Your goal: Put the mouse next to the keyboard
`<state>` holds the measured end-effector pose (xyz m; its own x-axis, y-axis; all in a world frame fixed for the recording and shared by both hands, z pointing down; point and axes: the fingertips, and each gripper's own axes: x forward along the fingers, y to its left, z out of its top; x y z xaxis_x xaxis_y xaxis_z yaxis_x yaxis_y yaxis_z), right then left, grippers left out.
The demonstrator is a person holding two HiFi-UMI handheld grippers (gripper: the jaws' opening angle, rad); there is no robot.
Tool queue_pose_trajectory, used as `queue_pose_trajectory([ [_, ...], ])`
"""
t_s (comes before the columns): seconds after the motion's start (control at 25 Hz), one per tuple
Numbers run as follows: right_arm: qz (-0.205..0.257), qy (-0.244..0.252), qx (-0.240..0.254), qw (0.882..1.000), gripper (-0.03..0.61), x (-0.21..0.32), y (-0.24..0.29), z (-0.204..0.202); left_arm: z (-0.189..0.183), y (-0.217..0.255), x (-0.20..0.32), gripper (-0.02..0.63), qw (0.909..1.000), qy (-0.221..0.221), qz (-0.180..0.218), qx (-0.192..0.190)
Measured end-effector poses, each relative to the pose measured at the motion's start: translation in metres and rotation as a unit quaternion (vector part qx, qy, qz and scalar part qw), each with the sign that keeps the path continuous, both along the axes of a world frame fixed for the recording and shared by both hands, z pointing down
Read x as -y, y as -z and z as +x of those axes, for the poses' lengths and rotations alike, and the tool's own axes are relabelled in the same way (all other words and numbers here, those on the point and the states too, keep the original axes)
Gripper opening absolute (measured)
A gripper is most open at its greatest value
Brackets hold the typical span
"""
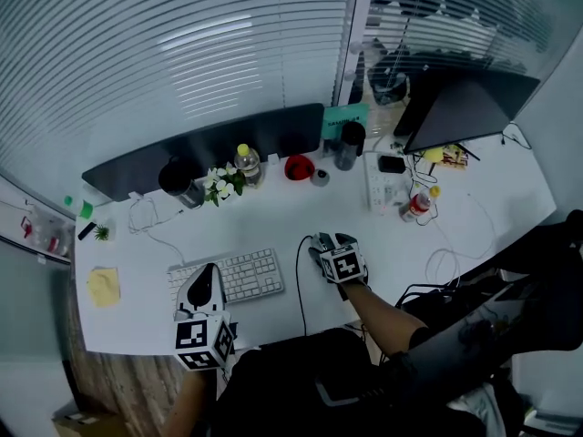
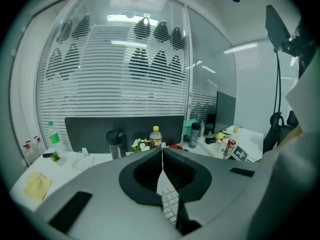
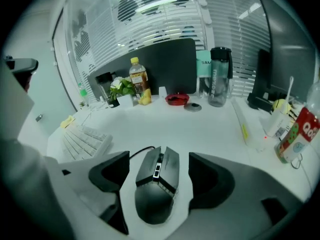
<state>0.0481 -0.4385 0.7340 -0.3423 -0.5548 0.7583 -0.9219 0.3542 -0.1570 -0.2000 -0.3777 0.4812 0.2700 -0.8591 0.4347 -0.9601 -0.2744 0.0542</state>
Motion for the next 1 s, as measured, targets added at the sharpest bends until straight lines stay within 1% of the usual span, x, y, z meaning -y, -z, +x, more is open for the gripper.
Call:
queue_pose_trajectory([
  [0.12, 0.04, 0.013, 0.013, 0.999, 0.368, 0.009, 0.04, -0.005, -0.004, 0.011, 0.004, 0.029, 0.9998, -0.004, 0.016, -0.008],
  [0.2, 0.073, 0.013, 0.032, 0.997, 0.368, 0.017, 0.076, -0.006, -0.004, 0.021, 0.009, 0.029, 0.9994, -0.012, 0.029, -0.013],
  [0.32, 0.125, 0.009, 0.059, 0.99, 0.365, 0.023, 0.133, -0.005, -0.006, 0.042, 0.014, 0.029, 0.9973, -0.011, 0.07, -0.02],
  [0.4, 0.16, 0.022, 0.066, 0.985, 0.353, 0.028, 0.171, -0.008, -0.008, 0.055, 0.019, 0.029, 0.9955, -0.009, 0.091, -0.025],
  [0.44, 0.174, 0.032, 0.067, 0.982, 0.344, 0.029, 0.189, -0.009, -0.008, 0.059, 0.021, 0.029, 0.9952, -0.01, 0.093, -0.028],
  [0.52, 0.195, 0.049, 0.071, 0.977, 0.258, 0.026, 0.221, -0.01, -0.007, 0.065, 0.022, 0.029, 0.9948, -0.015, 0.094, -0.037],
  [0.56, 0.206, 0.053, 0.075, 0.974, 0.256, 0.024, 0.236, -0.011, -0.007, 0.069, 0.021, 0.029, 0.9944, -0.018, 0.095, -0.041],
  [0.64, 0.229, 0.056, 0.087, 0.968, 0.256, 0.021, 0.265, -0.014, -0.007, 0.081, 0.02, 0.029, 0.9924, -0.028, 0.102, -0.062],
  [0.72, 0.245, 0.064, 0.098, 0.963, 0.256, 0.015, 0.29, -0.018, -0.003, 0.096, 0.018, 0.029, 0.9868, -0.048, 0.116, -0.103],
  [0.76, 0.249, 0.069, 0.104, 0.96, 0.253, 0.01, 0.301, -0.02, -0.001, 0.102, 0.017, 0.029, 0.9841, -0.055, 0.123, -0.115],
  [0.84, 0.258, 0.073, 0.122, 0.956, 0.22, -0.001, 0.321, -0.023, -0.001, 0.11, 0.016, 0.029, 0.9831, -0.056, 0.134, -0.112],
  [0.96, 0.282, 0.076, 0.134, 0.947, 0.2, -0.012, 0.352, -0.024, -0.001, 0.117, 0.017, 0.029, 0.9859, -0.043, 0.135, -0.088],
  [1.0, 0.292, 0.076, 0.135, 0.944, 0.18, -0.015, 0.363, -0.024, 0.001, 0.119, 0.017, 0.029, 0.9863, -0.043, 0.138, -0.08],
])
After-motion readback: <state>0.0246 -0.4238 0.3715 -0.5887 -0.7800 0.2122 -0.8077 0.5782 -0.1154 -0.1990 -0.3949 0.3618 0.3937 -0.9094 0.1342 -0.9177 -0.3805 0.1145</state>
